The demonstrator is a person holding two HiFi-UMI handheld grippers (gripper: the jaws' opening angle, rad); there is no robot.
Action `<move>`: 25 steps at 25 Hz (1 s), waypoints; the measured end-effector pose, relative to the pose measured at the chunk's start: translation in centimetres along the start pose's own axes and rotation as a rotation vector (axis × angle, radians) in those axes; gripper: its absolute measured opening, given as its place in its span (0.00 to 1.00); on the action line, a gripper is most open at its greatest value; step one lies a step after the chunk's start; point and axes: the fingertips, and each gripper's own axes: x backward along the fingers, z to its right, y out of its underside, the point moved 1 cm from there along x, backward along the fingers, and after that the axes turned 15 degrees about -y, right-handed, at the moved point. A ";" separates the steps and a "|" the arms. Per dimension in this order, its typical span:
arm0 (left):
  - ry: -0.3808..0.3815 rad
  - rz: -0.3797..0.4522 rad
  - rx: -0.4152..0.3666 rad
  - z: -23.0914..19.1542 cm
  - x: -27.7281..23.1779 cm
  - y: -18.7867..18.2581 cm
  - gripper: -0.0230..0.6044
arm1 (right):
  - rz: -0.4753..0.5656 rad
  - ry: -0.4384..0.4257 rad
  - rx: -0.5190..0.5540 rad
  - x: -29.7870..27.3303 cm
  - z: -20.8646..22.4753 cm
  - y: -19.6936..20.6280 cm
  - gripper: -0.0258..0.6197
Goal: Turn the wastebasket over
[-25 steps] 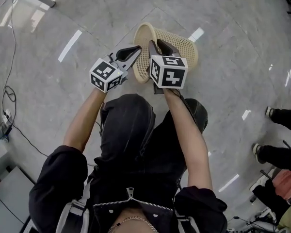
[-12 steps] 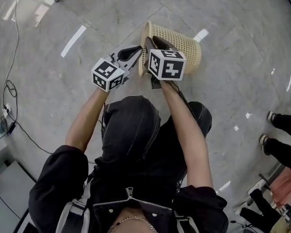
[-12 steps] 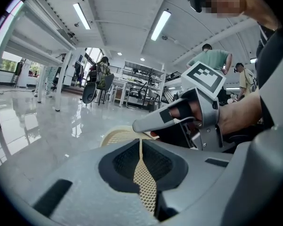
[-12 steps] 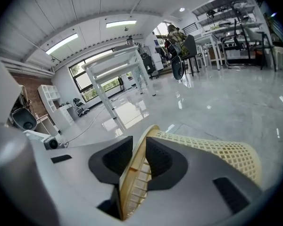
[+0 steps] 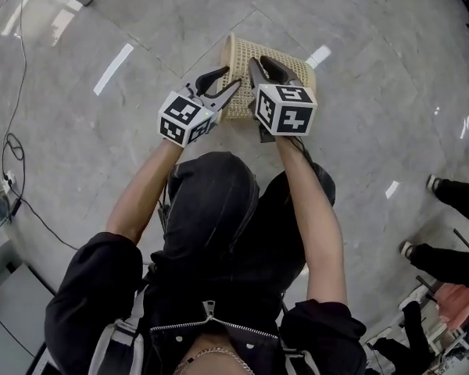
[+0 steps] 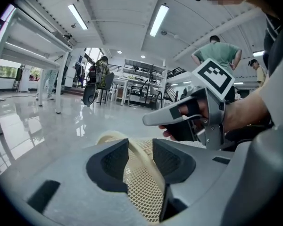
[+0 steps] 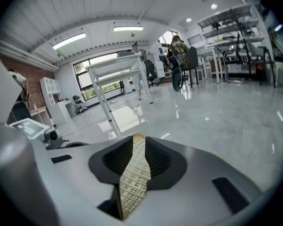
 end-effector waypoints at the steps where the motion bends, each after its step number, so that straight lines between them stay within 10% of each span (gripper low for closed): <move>1: -0.018 -0.004 -0.001 -0.1 -0.2 0.0 0.27 | -0.012 0.020 0.034 0.8 0.7 -0.1 0.17; 11: -0.074 -0.035 0.010 -1.2 -1.2 -0.3 0.26 | -0.343 0.033 0.069 8.8 11.3 7.8 0.27; 19: -0.161 -0.004 0.029 -3.8 0.0 -0.5 0.17 | -0.361 -0.113 -0.113 8.8 11.6 12.0 0.46; 25: -0.179 -0.015 0.043 -5.5 0.9 -0.1 0.14 | -0.373 -0.337 -0.451 6.9 9.1 14.2 0.46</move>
